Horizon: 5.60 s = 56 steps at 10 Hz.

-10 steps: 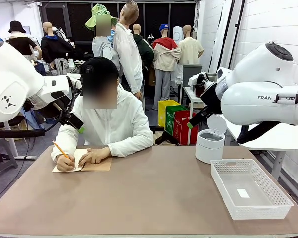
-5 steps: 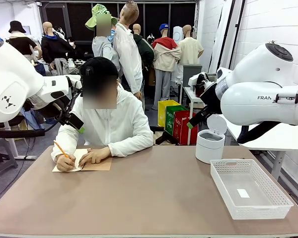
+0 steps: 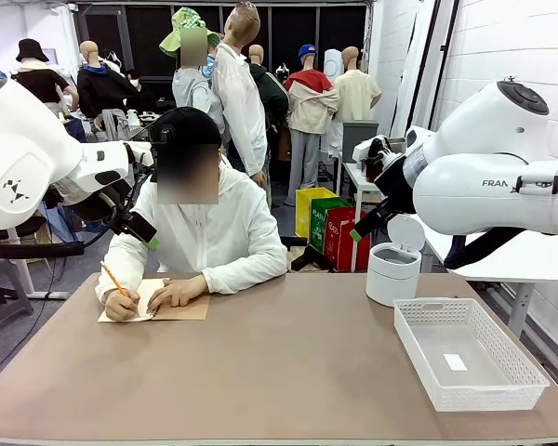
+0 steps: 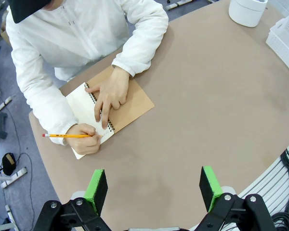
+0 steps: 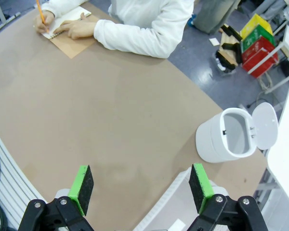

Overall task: Sort the paper based on its condition.
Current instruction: If a person hands you a paper, place it in the Organizing basket , and if it's crumpled, put it in the Trash can.

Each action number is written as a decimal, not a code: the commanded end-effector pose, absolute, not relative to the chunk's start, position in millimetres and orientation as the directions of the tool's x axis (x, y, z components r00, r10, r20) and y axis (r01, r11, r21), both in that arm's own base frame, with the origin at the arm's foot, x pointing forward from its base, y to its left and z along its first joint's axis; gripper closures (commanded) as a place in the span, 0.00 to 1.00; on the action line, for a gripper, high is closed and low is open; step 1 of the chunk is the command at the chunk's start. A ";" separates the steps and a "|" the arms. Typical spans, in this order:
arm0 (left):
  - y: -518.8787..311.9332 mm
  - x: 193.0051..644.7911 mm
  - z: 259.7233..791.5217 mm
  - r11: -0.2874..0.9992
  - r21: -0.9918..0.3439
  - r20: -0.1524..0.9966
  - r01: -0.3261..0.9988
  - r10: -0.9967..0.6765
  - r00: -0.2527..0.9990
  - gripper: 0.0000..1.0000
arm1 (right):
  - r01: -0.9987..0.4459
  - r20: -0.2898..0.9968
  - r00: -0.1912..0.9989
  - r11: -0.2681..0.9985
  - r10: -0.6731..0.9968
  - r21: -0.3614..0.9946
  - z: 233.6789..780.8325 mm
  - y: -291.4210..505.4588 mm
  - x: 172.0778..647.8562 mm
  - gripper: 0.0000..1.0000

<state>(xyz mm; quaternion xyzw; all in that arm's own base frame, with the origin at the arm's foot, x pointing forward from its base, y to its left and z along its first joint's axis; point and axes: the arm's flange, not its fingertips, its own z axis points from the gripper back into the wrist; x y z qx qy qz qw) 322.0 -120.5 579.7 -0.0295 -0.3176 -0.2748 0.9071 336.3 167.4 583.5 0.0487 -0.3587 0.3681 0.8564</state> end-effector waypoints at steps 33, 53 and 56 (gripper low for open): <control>-120.5 323.2 578.9 0.848 0.119 0.594 0.516 -0.477 0.647 0.00 | -0.667 0.651 0.472 0.724 0.594 -0.176 583.0 167.3 336.9 0.00; -120.5 323.2 578.9 0.848 0.119 0.594 0.516 -0.477 0.647 0.00 | -0.667 0.651 0.472 0.724 0.594 -0.176 583.0 167.3 336.9 0.00; -120.5 323.2 578.9 0.848 0.119 0.594 0.516 -0.477 0.647 0.00 | -0.667 0.651 0.472 0.724 0.594 -0.176 583.0 167.3 336.9 0.00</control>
